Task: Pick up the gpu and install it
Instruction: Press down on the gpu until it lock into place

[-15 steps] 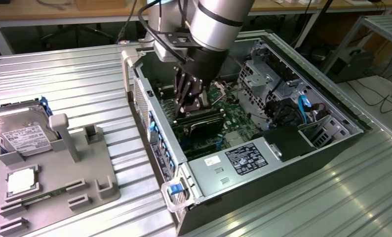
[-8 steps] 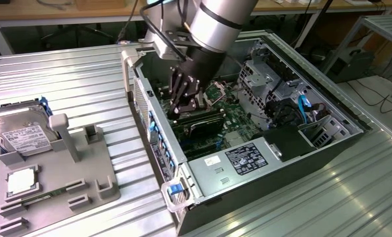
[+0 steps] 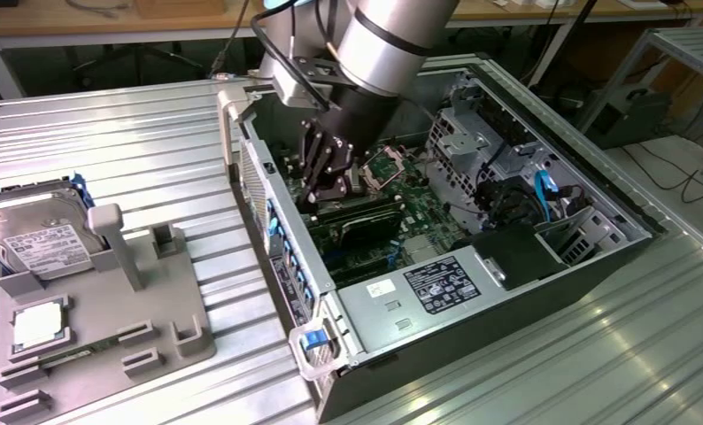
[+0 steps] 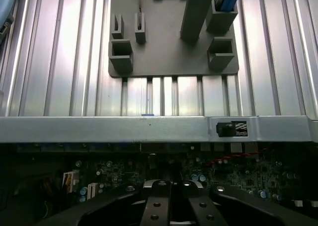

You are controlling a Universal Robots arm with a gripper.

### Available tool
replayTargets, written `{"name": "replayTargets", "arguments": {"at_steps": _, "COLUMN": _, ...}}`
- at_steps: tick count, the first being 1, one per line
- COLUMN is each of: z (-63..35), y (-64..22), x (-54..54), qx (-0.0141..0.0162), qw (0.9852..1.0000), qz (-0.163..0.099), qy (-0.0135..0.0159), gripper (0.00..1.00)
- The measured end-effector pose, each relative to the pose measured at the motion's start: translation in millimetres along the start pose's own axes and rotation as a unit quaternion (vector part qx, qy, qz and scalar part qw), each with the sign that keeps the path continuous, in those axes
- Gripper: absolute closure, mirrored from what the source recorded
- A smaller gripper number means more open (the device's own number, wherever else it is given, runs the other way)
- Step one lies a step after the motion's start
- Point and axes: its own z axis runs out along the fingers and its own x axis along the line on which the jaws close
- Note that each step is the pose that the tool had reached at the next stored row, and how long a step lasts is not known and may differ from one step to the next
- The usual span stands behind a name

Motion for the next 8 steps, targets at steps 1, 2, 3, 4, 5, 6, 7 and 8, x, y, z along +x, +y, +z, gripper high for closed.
{"name": "replayTargets", "arguments": {"at_steps": 1, "z": 0.3, "y": 0.6, "x": -0.2, "qx": -0.0005, "qw": 1.0, "qz": 0.0, "qy": -0.0001, "gripper": 0.89}}
{"name": "replayTargets", "arguments": {"at_steps": 2, "z": 0.4, "y": 0.9, "x": -0.3, "qx": -0.0008, "qw": 1.0, "qz": 0.0, "qy": -0.0001, "gripper": 0.89}}
{"name": "replayTargets", "arguments": {"at_steps": 3, "z": 0.4, "y": 0.9, "x": -0.3, "qx": -0.0011, "qw": 1.0, "qz": 0.0, "qy": 0.0, "gripper": 0.89}}
{"name": "replayTargets", "arguments": {"at_steps": 4, "z": 0.5, "y": 1.2, "x": -0.4, "qx": -0.0012, "qw": 1.0, "qz": 0.0, "qy": 0.0, "gripper": 0.89}}
{"name": "replayTargets", "arguments": {"at_steps": 5, "z": 0.7, "y": 1.6, "x": -1.1, "qx": -0.0011, "qw": 1.0, "qz": 0.0, "qy": 0.0002, "gripper": 0.89}}
{"name": "replayTargets", "arguments": {"at_steps": 6, "z": 0.9, "y": 2.1, "x": -1.8, "qx": -0.0011, "qw": 1.0, "qz": 0.0, "qy": 0.0009, "gripper": 0.89}}
{"name": "replayTargets", "arguments": {"at_steps": 7, "z": 0.9, "y": 2.6, "x": -2.2, "qx": -0.0012, "qw": 1.0, "qz": 0.0, "qy": 0.0013, "gripper": 0.89}}
{"name": "replayTargets", "arguments": {"at_steps": 8, "z": 1.1, "y": 3.0, "x": -2.2, "qx": -0.0012, "qw": 1.0, "qz": 0.0, "qy": 0.0015, "gripper": 0.89}}
